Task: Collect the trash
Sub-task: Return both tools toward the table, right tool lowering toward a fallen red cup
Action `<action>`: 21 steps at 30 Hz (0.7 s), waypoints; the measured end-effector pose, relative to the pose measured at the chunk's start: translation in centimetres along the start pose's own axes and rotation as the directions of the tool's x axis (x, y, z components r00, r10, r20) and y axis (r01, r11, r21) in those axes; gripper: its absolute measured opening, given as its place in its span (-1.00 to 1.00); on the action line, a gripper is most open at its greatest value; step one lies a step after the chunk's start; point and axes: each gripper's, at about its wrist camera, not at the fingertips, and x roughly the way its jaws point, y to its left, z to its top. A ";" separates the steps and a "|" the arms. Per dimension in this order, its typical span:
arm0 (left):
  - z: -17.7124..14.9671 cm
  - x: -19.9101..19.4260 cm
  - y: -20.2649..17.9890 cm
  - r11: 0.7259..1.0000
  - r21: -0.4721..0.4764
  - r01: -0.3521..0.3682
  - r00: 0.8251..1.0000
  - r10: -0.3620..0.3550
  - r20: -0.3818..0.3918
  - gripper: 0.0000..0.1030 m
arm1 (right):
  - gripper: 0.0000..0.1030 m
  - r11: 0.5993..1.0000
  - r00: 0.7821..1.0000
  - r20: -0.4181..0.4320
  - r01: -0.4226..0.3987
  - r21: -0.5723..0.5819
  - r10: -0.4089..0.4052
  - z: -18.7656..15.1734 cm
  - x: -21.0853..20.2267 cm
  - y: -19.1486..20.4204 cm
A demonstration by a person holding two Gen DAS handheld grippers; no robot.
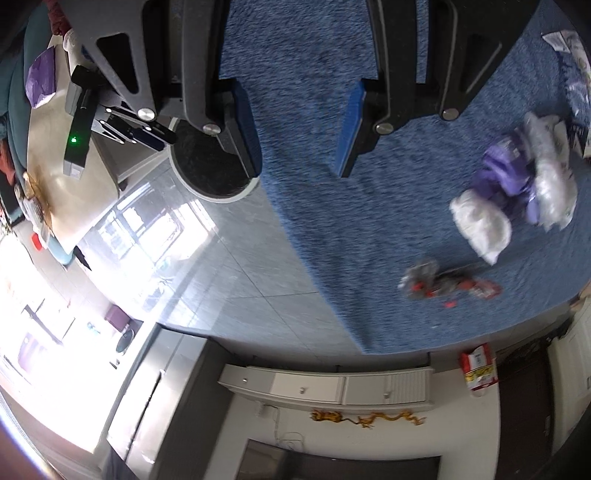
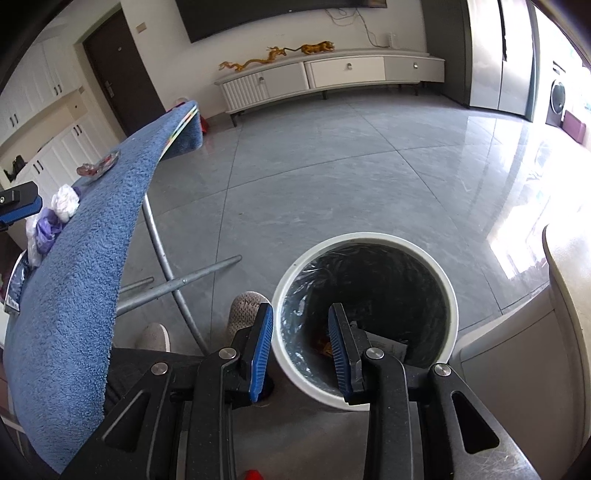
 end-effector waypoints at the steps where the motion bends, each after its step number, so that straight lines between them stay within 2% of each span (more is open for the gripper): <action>1: -0.3 -0.2 0.6 1.000 -0.011 -0.004 1.000 0.004 0.002 -0.23 | -0.40 1.000 1.000 -0.002 0.001 -0.007 -0.001 -0.1 0.0 0.3; 9: -2.3 -2.0 4.1 0.997 -0.076 -0.021 0.999 0.023 0.022 -0.23 | -0.39 0.998 1.000 -0.008 0.009 -0.062 -0.010 0.3 -0.2 2.7; 16: -4.5 -5.2 7.4 0.988 -0.152 -0.028 0.996 0.041 0.081 -0.23 | -0.36 0.991 1.000 -0.010 0.011 -0.132 -0.012 0.3 -0.8 5.1; 21: -6.1 -6.2 9.1 0.982 -0.181 -0.054 0.995 0.068 0.071 -0.23 | -0.34 0.993 1.000 -0.005 0.007 -0.116 -0.008 -0.5 -0.9 5.3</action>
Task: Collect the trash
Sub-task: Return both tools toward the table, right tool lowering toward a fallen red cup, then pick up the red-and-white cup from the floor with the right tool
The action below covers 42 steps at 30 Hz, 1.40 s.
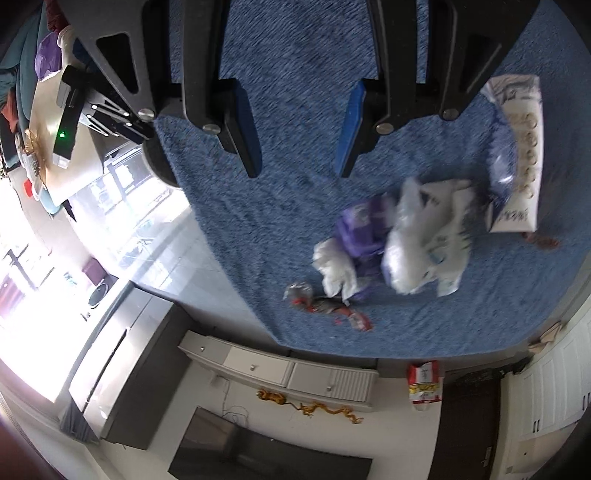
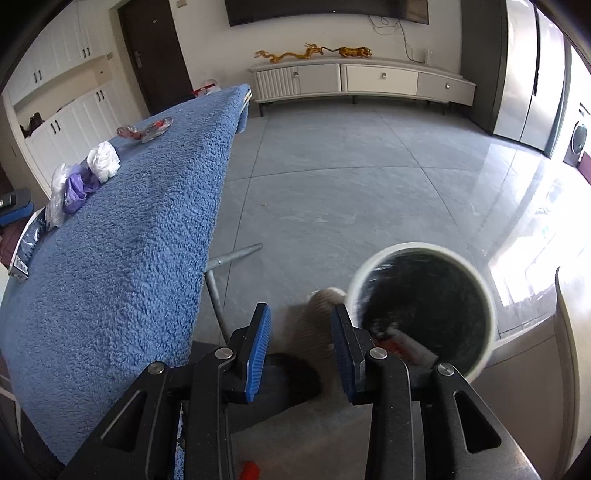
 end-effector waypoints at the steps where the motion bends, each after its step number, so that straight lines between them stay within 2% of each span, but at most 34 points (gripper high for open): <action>1: -0.1 -0.1 0.4 1.000 -0.006 -0.001 1.000 0.001 -0.001 -0.23 | -0.34 1.000 1.000 0.000 0.003 0.009 -0.003 -0.3 -0.1 -0.2; 9: -0.5 -1.9 0.6 1.000 -0.009 -0.013 0.999 0.013 0.030 -0.23 | -0.32 0.999 1.000 0.009 0.014 0.047 -0.015 -1.3 -1.2 -2.3; 14: -0.3 -0.8 -0.1 0.999 0.020 -0.040 0.999 0.040 0.005 -0.23 | -0.32 0.996 0.998 -0.033 -0.059 0.072 0.062 -2.3 1.8 -2.6; 21: 0.8 2.3 -0.3 0.999 0.025 -0.046 0.998 0.046 -0.039 -0.23 | -0.32 0.988 0.975 -0.185 -0.105 0.117 0.126 -4.6 10.6 -3.1; 28: 2.7 5.7 -0.5 0.999 0.016 -0.028 0.998 0.029 -0.059 -0.23 | -0.32 0.984 0.930 -0.329 -0.138 0.110 0.167 -5.4 20.0 -2.3; 30: 3.1 6.4 -0.5 1.000 0.010 -0.018 0.998 0.018 -0.061 -0.23 | -0.28 0.984 0.917 -0.357 -0.150 0.101 0.176 -5.2 23.1 -1.5; 33: 3.6 7.0 -0.4 1.000 0.015 -0.017 0.998 0.018 -0.063 -0.23 | -0.10 0.983 0.906 -0.382 -0.157 0.093 0.181 -4.6 27.4 -0.7; 35: 4.0 7.0 -0.3 0.999 0.023 -0.023 0.998 0.024 -0.059 -0.19 | 0.05 0.984 0.900 -0.400 -0.153 0.090 0.176 -4.3 30.3 -0.3; 36: 4.2 7.0 -0.2 0.999 0.022 -0.024 0.998 0.025 -0.057 -0.12 | 0.08 0.986 0.896 -0.411 -0.144 0.089 0.168 -4.2 32.1 -0.2; 37: 4.3 6.8 0.0 1.000 0.016 -0.026 0.998 0.027 -0.052 0.04 | 0.14 0.989 0.893 -0.423 -0.127 0.082 0.150 -4.2 33.8 -0.2; 42: 4.6 6.2 1.1 0.999 -0.003 -0.034 0.998 0.034 -0.057 0.07 | 0.23 0.997 0.869 -0.490 -0.045 0.064 0.071 -4.9 40.3 -1.0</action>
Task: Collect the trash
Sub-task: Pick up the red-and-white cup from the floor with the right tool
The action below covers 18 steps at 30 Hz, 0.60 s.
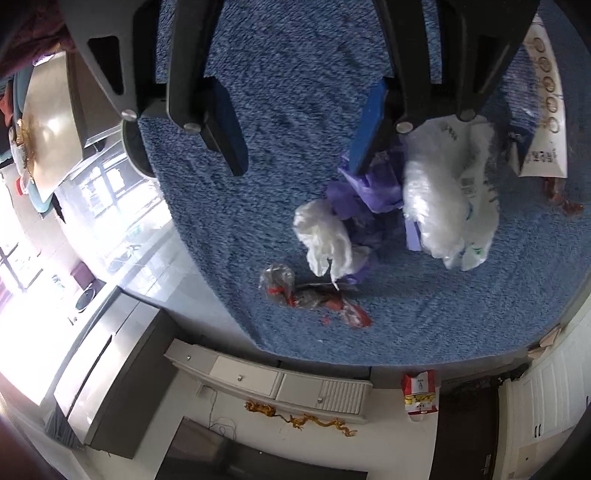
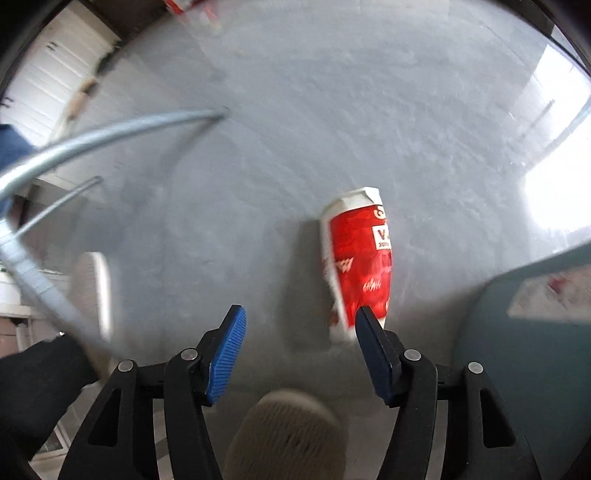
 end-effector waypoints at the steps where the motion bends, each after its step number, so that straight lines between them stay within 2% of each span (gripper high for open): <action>1: -0.1 0.0 0.1 1.000 -0.001 0.002 1.000 -0.002 -0.011 0.07 | 0.23 1.000 1.000 -0.009 0.013 0.004 -0.013 0.2 0.8 -0.2; 7: -1.0 1.0 -0.6 0.998 0.067 -0.011 0.998 0.016 -0.067 0.07 | 0.27 0.995 0.995 -0.043 0.090 0.039 -0.088 1.2 4.2 -1.7; 12: -2.3 2.3 -0.9 0.996 0.086 -0.006 0.993 0.016 -0.117 0.07 | 0.24 0.992 0.992 -0.085 0.103 0.076 -0.097 1.3 6.1 -3.2; 14: -2.6 2.5 -0.8 0.997 0.084 -0.001 0.992 0.011 -0.126 0.07 | -0.03 0.989 0.989 -0.097 0.120 0.087 -0.112 1.1 6.5 -3.6; 15: -2.8 2.6 -0.7 0.997 0.082 -0.001 0.992 0.011 -0.129 0.07 | -0.09 0.988 0.989 -0.101 0.119 0.094 -0.110 1.0 6.6 -3.7; 17: -3.0 2.7 -0.5 0.997 0.081 -0.003 0.991 0.014 -0.133 0.07 | -0.44 0.988 0.990 -0.101 0.108 0.110 -0.097 0.8 6.5 -4.0; 18: -3.1 2.7 -0.4 0.997 0.081 -0.005 0.991 0.015 -0.132 0.07 | -0.44 0.988 0.992 -0.091 0.103 0.113 -0.092 0.6 6.1 -4.0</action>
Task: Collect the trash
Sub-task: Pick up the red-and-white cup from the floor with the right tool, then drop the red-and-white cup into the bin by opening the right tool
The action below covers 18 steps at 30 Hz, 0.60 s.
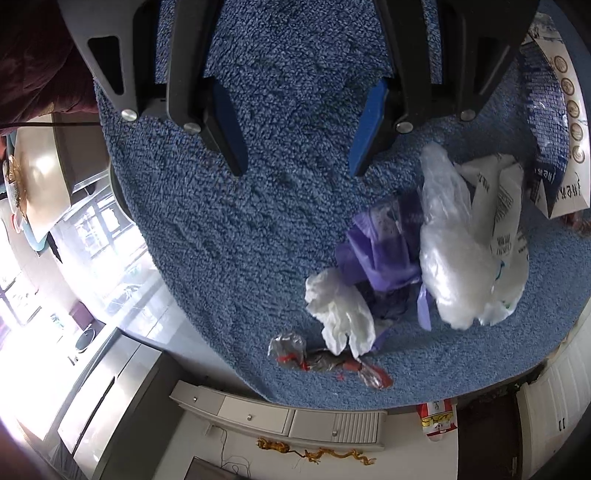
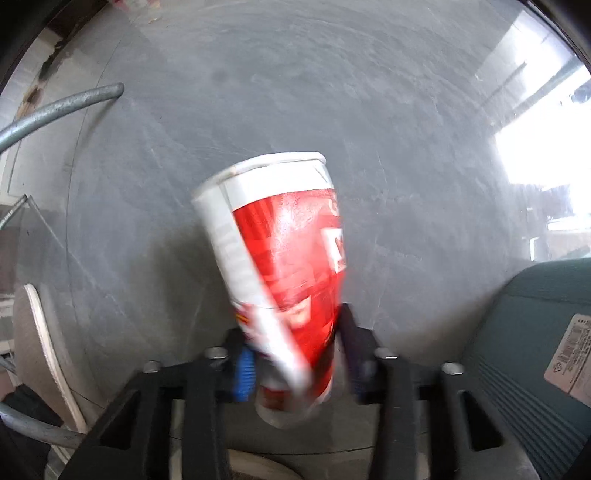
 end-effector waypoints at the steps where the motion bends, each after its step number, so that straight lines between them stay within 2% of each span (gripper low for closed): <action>1: -0.1 0.0 0.1 1.000 0.001 0.000 1.000 0.000 0.002 0.07 | -0.46 1.000 1.000 0.008 -0.011 0.003 0.011 -0.1 -0.4 0.0; 7: -0.9 -0.3 -0.2 1.000 0.004 -0.021 1.000 0.021 0.002 0.07 | -0.47 0.994 0.988 0.109 -0.104 -0.024 0.106 -0.9 -5.8 1.2; 9: -1.5 -0.6 -0.8 0.998 0.012 -0.056 0.998 0.056 0.005 0.07 | -0.46 0.989 0.978 0.153 -0.138 -0.044 0.143 -1.4 -8.4 1.9; 12: -2.6 -1.2 -2.2 0.988 0.038 -0.150 0.989 0.150 0.015 0.07 | -0.46 0.981 0.958 0.216 -0.177 -0.075 0.189 -2.1 -12.5 2.5; 18: -4.7 -3.2 -3.2 0.973 0.046 -0.227 0.974 0.225 0.036 0.07 | -0.46 0.969 0.914 0.320 -0.228 -0.097 0.248 -4.0 -20.0 2.5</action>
